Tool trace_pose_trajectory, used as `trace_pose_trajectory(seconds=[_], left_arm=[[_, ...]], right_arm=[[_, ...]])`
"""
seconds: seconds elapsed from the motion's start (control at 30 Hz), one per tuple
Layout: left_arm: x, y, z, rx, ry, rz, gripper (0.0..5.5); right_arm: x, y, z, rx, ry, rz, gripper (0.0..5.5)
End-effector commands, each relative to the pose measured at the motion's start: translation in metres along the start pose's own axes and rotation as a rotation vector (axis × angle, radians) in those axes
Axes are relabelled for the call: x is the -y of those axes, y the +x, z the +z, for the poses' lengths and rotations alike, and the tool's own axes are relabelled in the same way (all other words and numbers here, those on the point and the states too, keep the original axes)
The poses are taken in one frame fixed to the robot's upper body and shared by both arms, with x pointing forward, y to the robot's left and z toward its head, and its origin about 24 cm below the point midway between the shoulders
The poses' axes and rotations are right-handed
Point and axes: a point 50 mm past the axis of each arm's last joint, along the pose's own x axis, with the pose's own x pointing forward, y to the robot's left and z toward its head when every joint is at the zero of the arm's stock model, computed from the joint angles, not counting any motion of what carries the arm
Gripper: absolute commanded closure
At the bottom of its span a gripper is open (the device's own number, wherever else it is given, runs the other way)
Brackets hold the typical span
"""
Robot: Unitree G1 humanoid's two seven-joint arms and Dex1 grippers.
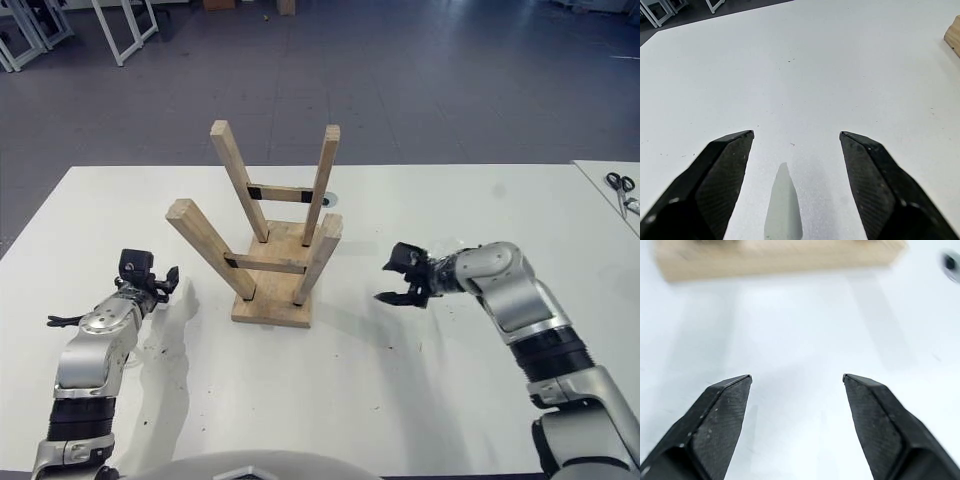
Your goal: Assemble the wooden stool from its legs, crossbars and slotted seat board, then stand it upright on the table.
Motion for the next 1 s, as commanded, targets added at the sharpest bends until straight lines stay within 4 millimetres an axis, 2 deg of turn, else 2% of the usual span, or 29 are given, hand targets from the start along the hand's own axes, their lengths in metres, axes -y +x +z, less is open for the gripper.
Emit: trace_pose_trajectory(seconds=[0.03, 0.07, 0.13, 0.17, 0.23, 0.3, 0.33, 0.4, 0.43, 0.5, 0.57, 0.63, 0.73, 0.8, 0.83, 0.87, 0.93, 1.0], left_arm=[[0.003, -0.005, -0.005, -0.012, -0.01, 0.006, 2.33], [0.005, -0.005, -0.005, -0.015, -0.01, 0.001, 2.33], [0.005, -0.005, -0.006, -0.019, -0.013, -0.001, 2.33], [0.005, -0.005, -0.006, -0.02, -0.013, -0.002, 2.33], [0.005, -0.006, -0.007, -0.023, -0.013, -0.005, 2.33], [0.005, -0.007, -0.008, -0.028, -0.013, -0.005, 2.33], [0.005, -0.008, -0.009, -0.03, -0.014, -0.004, 2.33], [0.006, -0.008, -0.008, -0.03, -0.013, -0.007, 2.33], [0.006, -0.007, -0.008, -0.029, -0.012, -0.009, 2.33], [0.007, -0.007, -0.007, -0.027, -0.012, -0.01, 2.33], [0.007, -0.008, -0.007, -0.027, -0.011, -0.007, 2.33], [0.007, -0.009, -0.008, -0.031, -0.014, -0.003, 2.33], [0.008, -0.01, -0.012, -0.04, -0.022, -0.001, 2.33], [0.009, -0.011, -0.014, -0.045, -0.028, 0.001, 2.33], [0.009, -0.012, -0.016, -0.048, -0.031, 0.004, 2.33], [0.009, -0.014, -0.018, -0.052, -0.035, 0.008, 2.33], [0.008, -0.016, -0.022, -0.062, -0.041, 0.016, 2.33], [0.006, -0.018, -0.024, -0.067, -0.044, 0.022, 2.33]], right_arm=[[0.022, -0.035, 0.113, 0.659, 0.365, -0.253, 2.13], [0.017, -0.047, 0.14, 0.838, 0.475, -0.24, 2.13], [0.003, -0.064, 0.175, 1.048, 0.584, -0.197, 2.13], [-0.003, -0.076, 0.188, 1.151, 0.612, -0.191, 2.13], [-0.01, -0.097, 0.203, 1.286, 0.651, -0.208, 2.13], [-0.021, -0.095, 0.199, 1.256, 0.701, -0.174, 2.13], [-0.034, -0.078, 0.188, 1.157, 0.72, -0.132, 2.13], [-0.076, -0.034, 0.155, 0.87, 0.747, -0.018, 2.13], [-0.091, -0.022, 0.143, 0.769, 0.746, 0.014, 2.13], [-0.104, -0.012, 0.134, 0.7, 0.752, 0.029, 2.13], [-0.103, -0.012, 0.14, 0.721, 0.738, 0.009, 2.13], [-0.093, -0.022, 0.16, 0.833, 0.72, -0.006, 2.13], [-0.069, -0.059, 0.201, 1.113, 0.741, 0.0, 2.13], [-0.053, -0.083, 0.213, 1.22, 0.778, -0.011, 2.13], [-0.045, -0.09, 0.212, 1.225, 0.776, -0.048, 2.13], [-0.037, -0.09, 0.201, 1.167, 0.748, -0.112, 2.13], [-0.033, -0.075, 0.163, 0.847, 0.523, -0.323, 2.13], [-0.043, -0.058, 0.129, 0.567, 0.362, -0.359, 2.13]])
